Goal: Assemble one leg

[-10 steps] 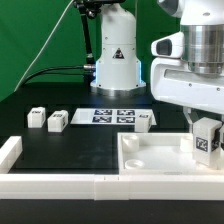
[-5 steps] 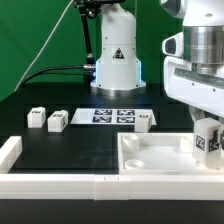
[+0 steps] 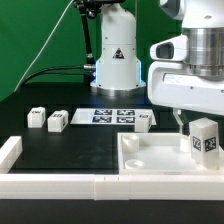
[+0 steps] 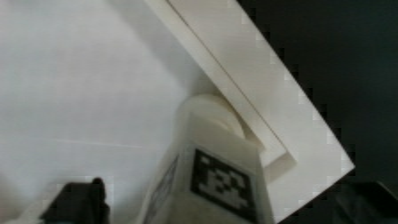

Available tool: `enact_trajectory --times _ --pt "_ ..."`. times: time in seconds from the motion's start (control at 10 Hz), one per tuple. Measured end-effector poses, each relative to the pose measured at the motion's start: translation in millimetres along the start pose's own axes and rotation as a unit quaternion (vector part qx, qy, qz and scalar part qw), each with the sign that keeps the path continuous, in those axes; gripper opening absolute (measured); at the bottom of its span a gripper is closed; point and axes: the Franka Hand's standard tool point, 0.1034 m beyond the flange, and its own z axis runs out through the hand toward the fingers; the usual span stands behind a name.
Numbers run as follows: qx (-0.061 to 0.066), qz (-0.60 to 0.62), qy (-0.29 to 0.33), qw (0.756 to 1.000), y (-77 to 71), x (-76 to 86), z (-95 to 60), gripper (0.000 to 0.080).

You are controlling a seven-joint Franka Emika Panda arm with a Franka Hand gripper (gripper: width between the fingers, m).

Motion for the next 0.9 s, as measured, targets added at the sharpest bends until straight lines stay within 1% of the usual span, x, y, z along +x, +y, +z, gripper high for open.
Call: enact_trajectory --times 0.1,0.2,0.3,0.4,0.5,0.6,0.7,0.8,0.9 --pt "-0.001 -0.067 0.0 0.998 0.9 0.3 0.7 0.0647" --pt "-0.001 -0.145 0.0 0.989 1.8 1.3 0.5 0.0648" --pt "-0.002 -0.195 0.001 0.981 1.1 1.4 -0.1 0.0648" --pt "-0.001 -0.255 0.001 0.967 -0.2 1.4 -0.8 0.0648" --pt "-0.002 -0.325 0.002 0.946 -0.6 2.1 -2.1 0.0648" --pt "-0.003 -0.357 0.003 0.934 -0.6 2.4 -2.6 0.0648" --pt "-0.003 -0.357 0.003 0.934 -0.2 2.3 -2.0 0.0621" --pt "-0.003 -0.356 0.003 0.934 -0.2 2.3 -1.9 0.0621" --pt "-0.003 -0.356 0.003 0.934 -0.1 2.3 -1.8 0.0445"
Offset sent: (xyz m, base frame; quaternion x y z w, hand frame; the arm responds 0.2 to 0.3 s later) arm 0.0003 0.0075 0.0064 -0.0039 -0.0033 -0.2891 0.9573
